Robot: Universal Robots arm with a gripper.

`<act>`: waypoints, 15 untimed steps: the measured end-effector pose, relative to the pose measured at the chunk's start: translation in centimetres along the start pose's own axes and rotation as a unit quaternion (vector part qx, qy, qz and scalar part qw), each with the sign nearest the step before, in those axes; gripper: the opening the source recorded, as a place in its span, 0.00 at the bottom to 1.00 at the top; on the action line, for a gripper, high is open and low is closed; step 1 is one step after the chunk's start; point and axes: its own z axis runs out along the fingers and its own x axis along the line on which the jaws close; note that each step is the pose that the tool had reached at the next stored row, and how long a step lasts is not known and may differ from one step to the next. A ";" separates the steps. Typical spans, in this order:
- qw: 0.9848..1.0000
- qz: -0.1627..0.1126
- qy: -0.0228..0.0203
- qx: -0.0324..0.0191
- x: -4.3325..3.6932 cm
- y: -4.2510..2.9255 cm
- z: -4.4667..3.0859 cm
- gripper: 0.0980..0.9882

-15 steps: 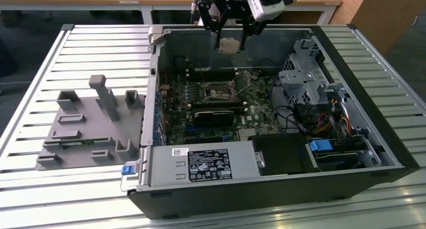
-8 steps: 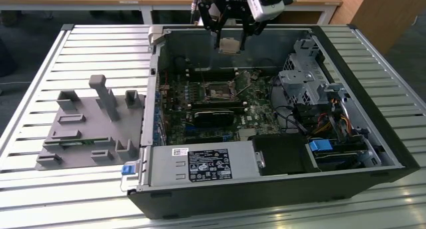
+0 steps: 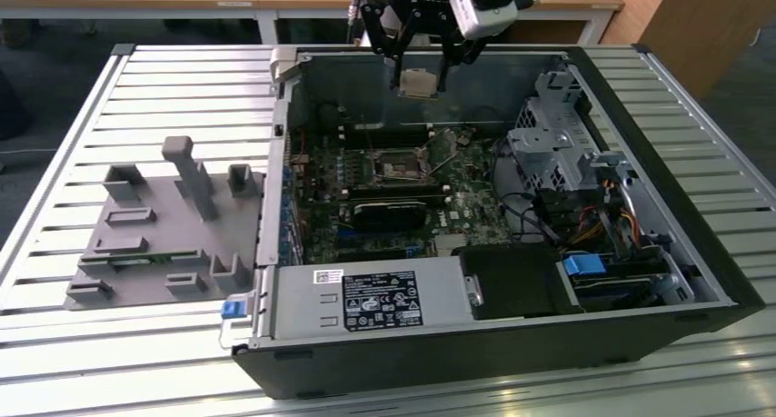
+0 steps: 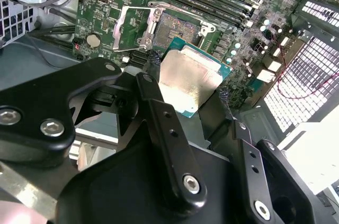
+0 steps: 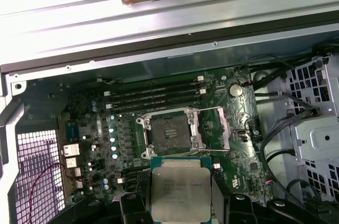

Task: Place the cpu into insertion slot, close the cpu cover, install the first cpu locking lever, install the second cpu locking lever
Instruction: 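Place the cpu into insertion slot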

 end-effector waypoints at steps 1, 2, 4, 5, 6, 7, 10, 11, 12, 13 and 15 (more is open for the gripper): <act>1.000 0.000 0.000 0.000 0.00 0.00 0.00 0.50; 1.000 0.001 0.000 0.000 0.00 0.00 0.00 0.50; 1.000 0.002 0.000 0.000 0.00 0.00 0.00 0.50; 1.000 0.003 0.000 0.000 0.00 0.00 0.00 0.50; 1.000 0.003 0.000 0.000 0.00 0.00 0.00 0.50; 1.000 0.004 0.000 0.000 0.00 0.00 0.00 0.50; 1.000 0.006 -0.001 0.000 0.00 0.00 0.00 0.50; 1.000 0.007 -0.001 0.000 0.00 0.00 0.00 0.50; 1.000 0.008 -0.001 0.000 0.00 0.00 0.00 0.50; 1.000 0.008 -0.001 0.000 0.00 0.00 0.00 0.50; 1.000 0.010 -0.001 0.000 0.00 0.00 0.00 0.50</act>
